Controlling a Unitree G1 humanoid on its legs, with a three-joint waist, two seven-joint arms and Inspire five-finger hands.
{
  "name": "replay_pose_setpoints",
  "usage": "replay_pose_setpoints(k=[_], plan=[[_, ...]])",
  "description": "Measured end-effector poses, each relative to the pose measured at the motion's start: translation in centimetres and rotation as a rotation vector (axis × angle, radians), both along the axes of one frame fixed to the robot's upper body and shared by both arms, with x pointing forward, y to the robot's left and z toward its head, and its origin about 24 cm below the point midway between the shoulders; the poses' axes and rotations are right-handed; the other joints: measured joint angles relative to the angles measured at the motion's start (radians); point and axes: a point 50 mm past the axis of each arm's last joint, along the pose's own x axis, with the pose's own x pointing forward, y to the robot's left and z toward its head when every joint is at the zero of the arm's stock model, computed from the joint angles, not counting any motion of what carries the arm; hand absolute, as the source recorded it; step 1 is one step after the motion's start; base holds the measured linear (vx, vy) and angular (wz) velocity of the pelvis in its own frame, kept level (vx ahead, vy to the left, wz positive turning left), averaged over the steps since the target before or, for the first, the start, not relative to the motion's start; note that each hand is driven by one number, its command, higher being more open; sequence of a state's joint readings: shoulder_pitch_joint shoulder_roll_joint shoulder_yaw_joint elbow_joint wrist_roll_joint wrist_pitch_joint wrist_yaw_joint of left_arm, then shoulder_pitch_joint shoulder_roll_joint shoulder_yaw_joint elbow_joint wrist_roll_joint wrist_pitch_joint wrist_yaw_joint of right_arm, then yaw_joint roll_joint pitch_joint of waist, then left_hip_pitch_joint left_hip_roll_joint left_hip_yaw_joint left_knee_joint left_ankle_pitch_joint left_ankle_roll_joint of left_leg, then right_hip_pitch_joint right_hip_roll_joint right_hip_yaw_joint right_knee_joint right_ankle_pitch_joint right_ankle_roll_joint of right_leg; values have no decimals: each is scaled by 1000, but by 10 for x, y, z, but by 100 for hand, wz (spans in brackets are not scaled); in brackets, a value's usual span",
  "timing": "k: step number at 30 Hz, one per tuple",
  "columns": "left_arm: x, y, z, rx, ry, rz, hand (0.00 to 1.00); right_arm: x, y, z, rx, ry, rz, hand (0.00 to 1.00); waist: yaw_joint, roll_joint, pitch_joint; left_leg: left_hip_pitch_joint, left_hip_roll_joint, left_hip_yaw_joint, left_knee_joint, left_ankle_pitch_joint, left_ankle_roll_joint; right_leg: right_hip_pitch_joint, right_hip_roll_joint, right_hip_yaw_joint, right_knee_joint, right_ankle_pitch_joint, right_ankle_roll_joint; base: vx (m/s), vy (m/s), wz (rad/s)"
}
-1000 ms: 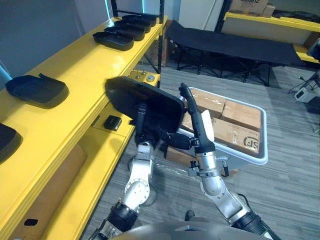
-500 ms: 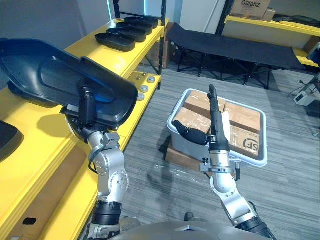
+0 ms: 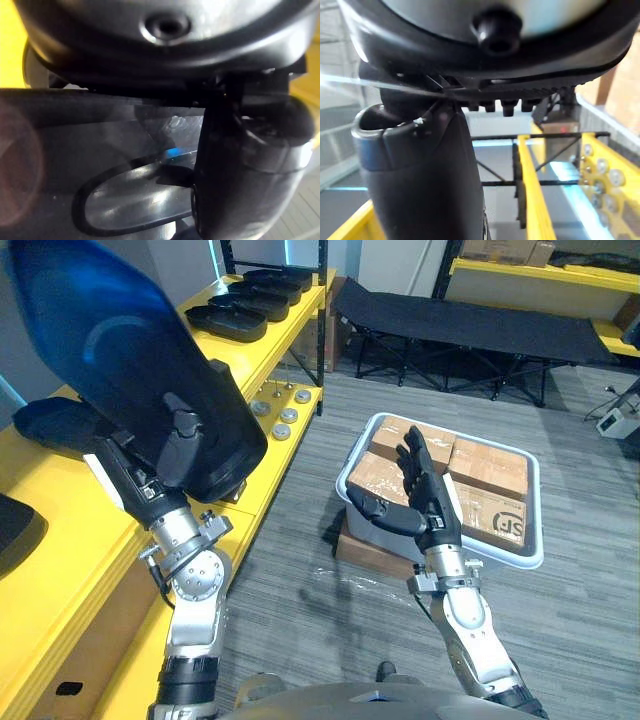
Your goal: Walk over and take three plastic housings, then place them on the shelf
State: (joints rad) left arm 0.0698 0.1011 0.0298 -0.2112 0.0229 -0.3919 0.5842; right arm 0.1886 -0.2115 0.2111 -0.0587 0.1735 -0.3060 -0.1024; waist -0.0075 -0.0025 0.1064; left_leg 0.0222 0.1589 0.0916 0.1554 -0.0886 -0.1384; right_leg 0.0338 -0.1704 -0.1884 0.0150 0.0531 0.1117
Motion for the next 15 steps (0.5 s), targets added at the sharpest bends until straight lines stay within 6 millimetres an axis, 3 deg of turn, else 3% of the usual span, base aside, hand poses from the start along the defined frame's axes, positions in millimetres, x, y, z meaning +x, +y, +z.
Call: replay_pose_setpoints(k=[2, 8, 15], plan=[[-4, 0, -4, 35, 31, -31, 0, -2, -15, -6, -17, 45, -1, 100, -6, 5, 0, -1, 0, 0, 0, -2, 0, 0, 0, 0, 0, 0, 0, 0, 0, 0], [-13, 1, -13, -6, 74, -141, 0, 1, -37, 2, -2, 11, -70, 100, -2, 15, 6, -9, 0, -14, 6, -2, 1, 3, 0, -13, 0, -1, 0, -4, -3, 6], [-33, 7, 8, 24, -10, -125, 0, 13, -22, -1, 228, 12, -2, 100, 40, 25, 10, -34, -8, -98, 16, -1, 3, 44, -3, -98, 0, -23, -5, -18, -13, 33]])
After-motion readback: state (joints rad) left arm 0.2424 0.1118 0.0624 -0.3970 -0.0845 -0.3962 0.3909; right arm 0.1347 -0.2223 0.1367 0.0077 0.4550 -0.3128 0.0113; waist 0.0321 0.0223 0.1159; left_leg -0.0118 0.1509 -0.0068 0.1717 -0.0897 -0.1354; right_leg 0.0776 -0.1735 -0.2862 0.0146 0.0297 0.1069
